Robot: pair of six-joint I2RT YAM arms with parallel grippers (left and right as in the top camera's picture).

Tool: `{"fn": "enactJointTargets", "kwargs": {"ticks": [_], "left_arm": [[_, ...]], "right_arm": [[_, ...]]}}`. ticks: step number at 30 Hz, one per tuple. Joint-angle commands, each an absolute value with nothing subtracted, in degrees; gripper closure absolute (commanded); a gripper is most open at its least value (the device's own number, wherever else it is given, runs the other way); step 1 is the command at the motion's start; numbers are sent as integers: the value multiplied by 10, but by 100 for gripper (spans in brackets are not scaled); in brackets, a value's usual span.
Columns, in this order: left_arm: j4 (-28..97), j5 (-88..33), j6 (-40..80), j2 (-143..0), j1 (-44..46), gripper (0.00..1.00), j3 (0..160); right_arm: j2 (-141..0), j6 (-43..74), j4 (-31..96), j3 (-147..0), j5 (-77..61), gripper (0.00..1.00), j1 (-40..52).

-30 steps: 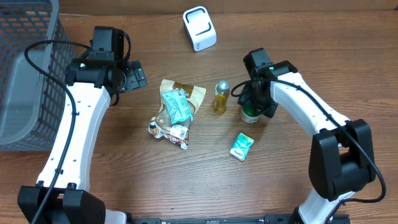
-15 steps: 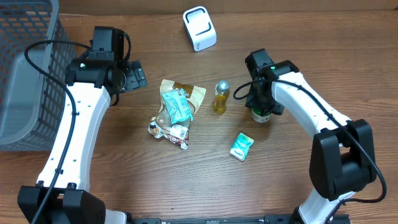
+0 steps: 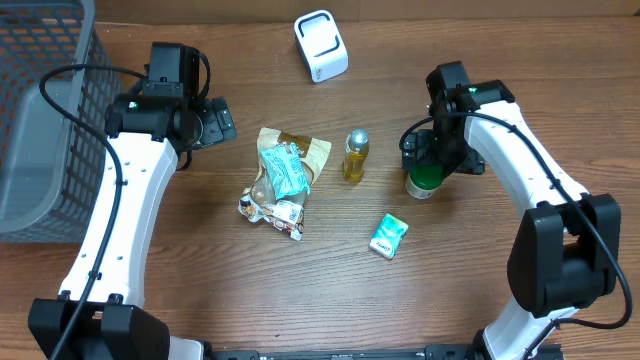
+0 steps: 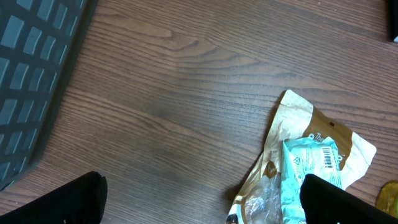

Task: Scan the item barcode
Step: 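Lower the right gripper around the jar and close on it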

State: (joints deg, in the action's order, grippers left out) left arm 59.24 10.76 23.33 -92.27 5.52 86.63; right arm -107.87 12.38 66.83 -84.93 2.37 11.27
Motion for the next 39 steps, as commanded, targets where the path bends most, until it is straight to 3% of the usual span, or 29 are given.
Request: {"fn": "enactJointTargets", "kwargs": {"ticks": [1,11,17,39], "left_arm": [[594,109,218,-922,57,1,872],[594,109,218,-922,57,0,872],[594,109,218,-922,57,0,872],[594,109,218,-922,57,0,872]], "right_arm": [[-1077,101,660,-844,3,0,116],[-1077,101,585,-778,3,1,116],[-1077,102,564,-761,21,12,116],[-1077,104,522,-730,20,14,120]]}}
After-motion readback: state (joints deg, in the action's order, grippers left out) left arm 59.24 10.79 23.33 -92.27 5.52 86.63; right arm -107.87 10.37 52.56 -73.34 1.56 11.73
